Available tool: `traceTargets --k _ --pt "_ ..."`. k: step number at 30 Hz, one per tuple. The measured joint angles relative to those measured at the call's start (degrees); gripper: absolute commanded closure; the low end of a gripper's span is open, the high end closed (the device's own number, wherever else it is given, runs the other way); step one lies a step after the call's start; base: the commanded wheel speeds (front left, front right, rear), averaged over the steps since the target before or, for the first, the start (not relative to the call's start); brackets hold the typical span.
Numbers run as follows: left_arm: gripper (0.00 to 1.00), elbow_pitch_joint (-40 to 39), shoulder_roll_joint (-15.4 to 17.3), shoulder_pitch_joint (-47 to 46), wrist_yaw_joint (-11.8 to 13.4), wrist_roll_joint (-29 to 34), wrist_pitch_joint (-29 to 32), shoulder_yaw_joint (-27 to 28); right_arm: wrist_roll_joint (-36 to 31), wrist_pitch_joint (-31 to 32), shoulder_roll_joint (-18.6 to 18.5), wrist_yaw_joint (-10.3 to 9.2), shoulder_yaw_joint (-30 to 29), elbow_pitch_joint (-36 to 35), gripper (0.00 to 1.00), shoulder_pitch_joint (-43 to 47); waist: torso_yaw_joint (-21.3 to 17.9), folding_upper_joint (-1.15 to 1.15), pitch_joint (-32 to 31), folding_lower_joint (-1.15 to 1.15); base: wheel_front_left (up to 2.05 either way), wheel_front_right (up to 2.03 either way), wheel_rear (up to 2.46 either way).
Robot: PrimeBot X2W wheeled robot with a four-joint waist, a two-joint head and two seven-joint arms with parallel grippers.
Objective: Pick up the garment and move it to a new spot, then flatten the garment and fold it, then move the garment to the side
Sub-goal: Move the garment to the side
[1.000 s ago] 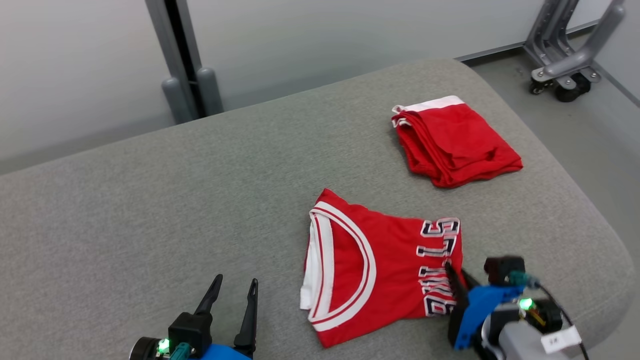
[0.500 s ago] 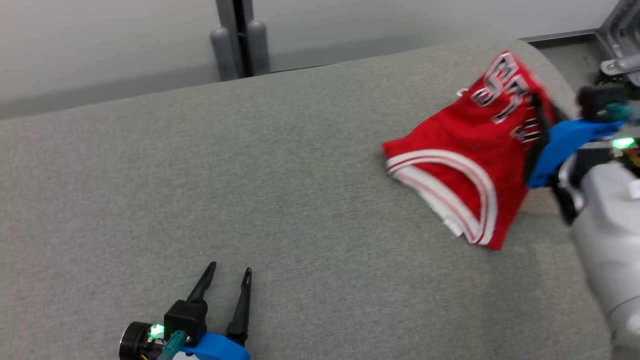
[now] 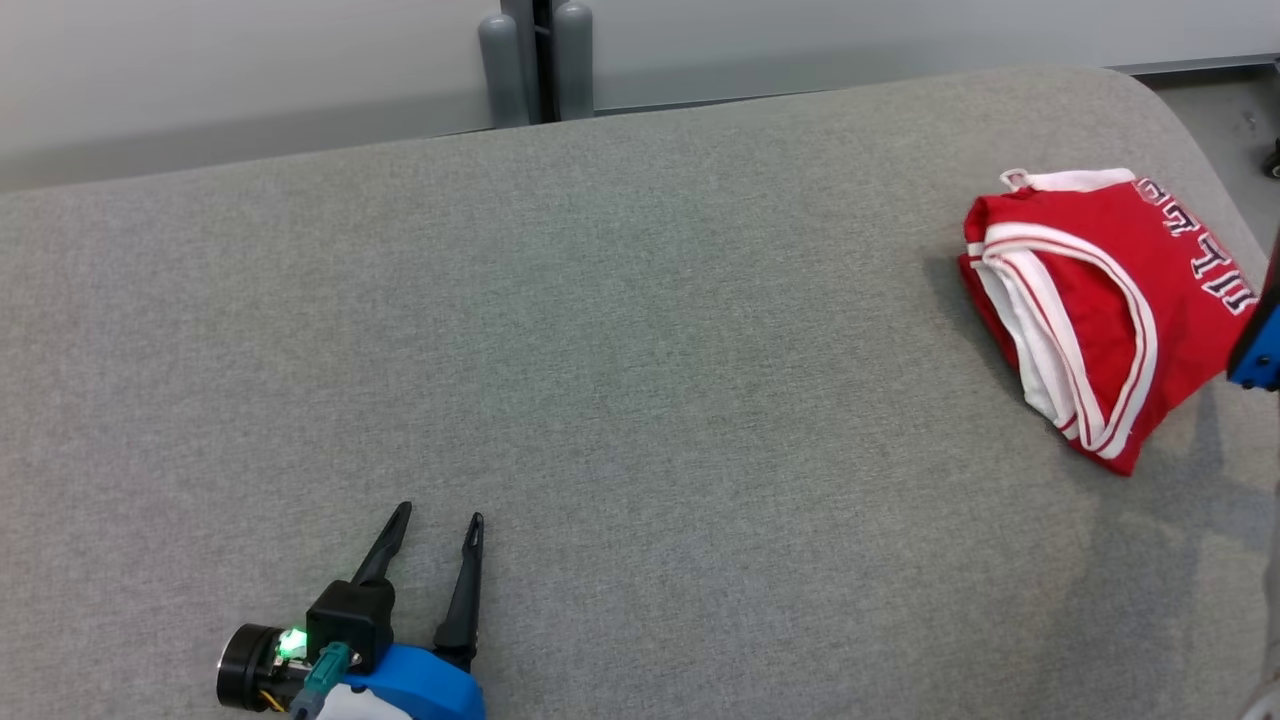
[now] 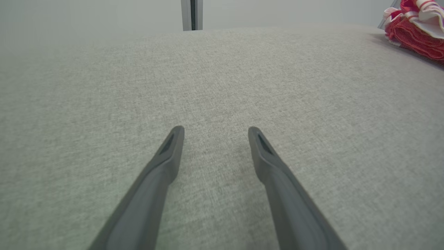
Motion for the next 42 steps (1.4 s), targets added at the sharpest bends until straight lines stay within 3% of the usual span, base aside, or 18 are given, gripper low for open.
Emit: traceTargets --k 8,15,18,22,27,29,34,42 --pt "0.00 -0.1 -0.2 0.0 0.1 0.0 0.0 1.8 -4.6 -6.8 7.3 0.00 -2.9 -1.2 0.00 1.8 -0.5 0.00 -0.8 0.00 0.00 0.00 0.00" --pt "0.00 -0.3 -0.4 0.3 0.7 0.0 0.0 3.9 -2.0 -10.7 9.5 0.00 0.2 3.5 0.00 5.6 0.2 0.00 -2.1 -0.01 0.00 0.00 0.00" --pt "0.00 -0.4 -0.5 0.3 1.0 0.0 0.0 4.6 3.3 -10.8 9.6 -0.01 5.7 6.7 0.00 6.0 1.1 0.00 -2.4 -0.01 0.00 0.00 0.00" --pt "0.00 -0.3 -0.6 0.3 1.1 0.0 0.0 5.6 13.6 -10.9 9.6 -0.01 17.2 6.8 0.00 7.4 2.2 0.00 -2.7 -0.01 0.00 0.00 0.00" --pt "0.00 -0.4 -0.8 0.2 1.5 -0.5 0.0 7.0 27.7 -10.9 9.7 -0.01 34.2 -1.3 0.00 13.1 3.5 0.00 -3.0 -0.01 0.00 0.00 0.00" --pt "0.00 -0.5 -0.9 0.2 1.8 -0.6 0.0 7.5 31.5 -10.9 9.8 -0.01 38.4 -5.1 0.00 16.2 3.9 0.00 -3.4 -0.01 0.00 0.00 0.00" --pt "0.00 -0.8 -1.0 0.2 2.1 -0.7 0.0 8.5 34.8 -10.9 9.7 -0.01 43.0 -11.9 0.00 22.0 5.1 0.00 -4.5 -0.01 0.00 0.00 0.00" --pt "0.00 -0.7 -1.2 2.1 3.0 -1.3 0.0 9.7 35.3 -10.9 9.7 -0.01 43.4 -16.8 0.00 29.1 6.3 0.00 -7.1 -0.01 0.00 0.00 0.00"
